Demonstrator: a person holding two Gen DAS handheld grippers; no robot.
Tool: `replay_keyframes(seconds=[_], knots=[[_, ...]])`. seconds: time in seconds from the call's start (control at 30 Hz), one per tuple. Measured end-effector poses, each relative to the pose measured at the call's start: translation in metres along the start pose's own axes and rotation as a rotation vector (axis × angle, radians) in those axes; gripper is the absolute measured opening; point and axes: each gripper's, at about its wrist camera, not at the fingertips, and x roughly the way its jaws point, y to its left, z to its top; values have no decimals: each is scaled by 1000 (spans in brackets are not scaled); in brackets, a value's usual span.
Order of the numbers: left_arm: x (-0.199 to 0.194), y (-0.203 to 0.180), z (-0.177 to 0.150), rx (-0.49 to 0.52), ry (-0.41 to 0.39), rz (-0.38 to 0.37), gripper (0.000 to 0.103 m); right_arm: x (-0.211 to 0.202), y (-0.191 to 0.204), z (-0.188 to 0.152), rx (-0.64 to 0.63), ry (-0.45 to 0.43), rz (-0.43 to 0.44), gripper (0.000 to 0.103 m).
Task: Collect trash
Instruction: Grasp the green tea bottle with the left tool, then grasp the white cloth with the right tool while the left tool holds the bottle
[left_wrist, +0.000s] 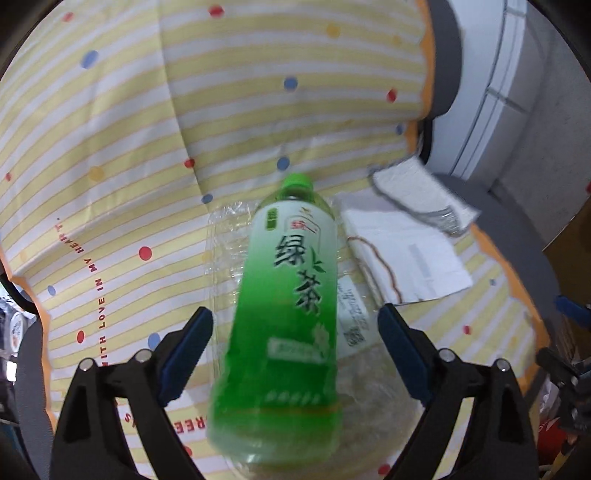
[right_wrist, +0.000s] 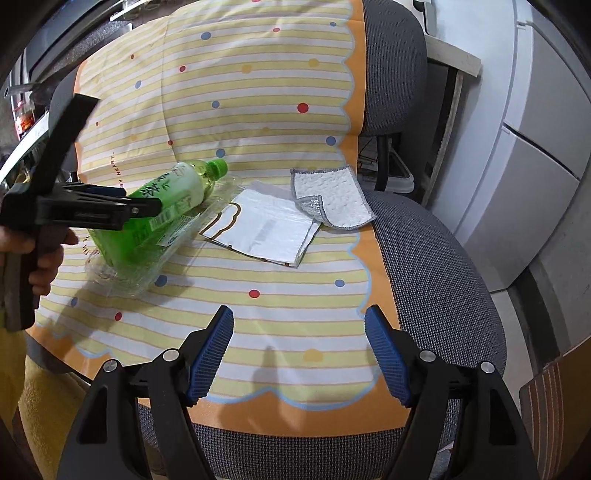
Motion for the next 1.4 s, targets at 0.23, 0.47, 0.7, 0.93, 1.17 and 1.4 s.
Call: replay_keyframes(seconds=[0.23, 0.47, 0.7, 0.93, 1.17, 1.4], knots=[[23, 5, 5, -54, 78, 34, 55, 9, -4, 5, -5, 2, 8, 74], [-23, 11, -21, -106, -86, -7, 54, 14, -9, 12, -8, -1, 8, 74], [-74, 10, -60, -177, -177, -11, 55, 34, -13, 33, -39, -6, -16, 74], [-65, 5, -62, -196, -166, 11, 55, 84, -17, 70, -60, 8, -11, 70], [-58, 11, -58, -211, -156, 24, 55, 132, -14, 94, -127, 76, -51, 50], [-63, 8, -60, -215, -160, 31, 55, 123, -11, 98, -139, 27, -69, 6]])
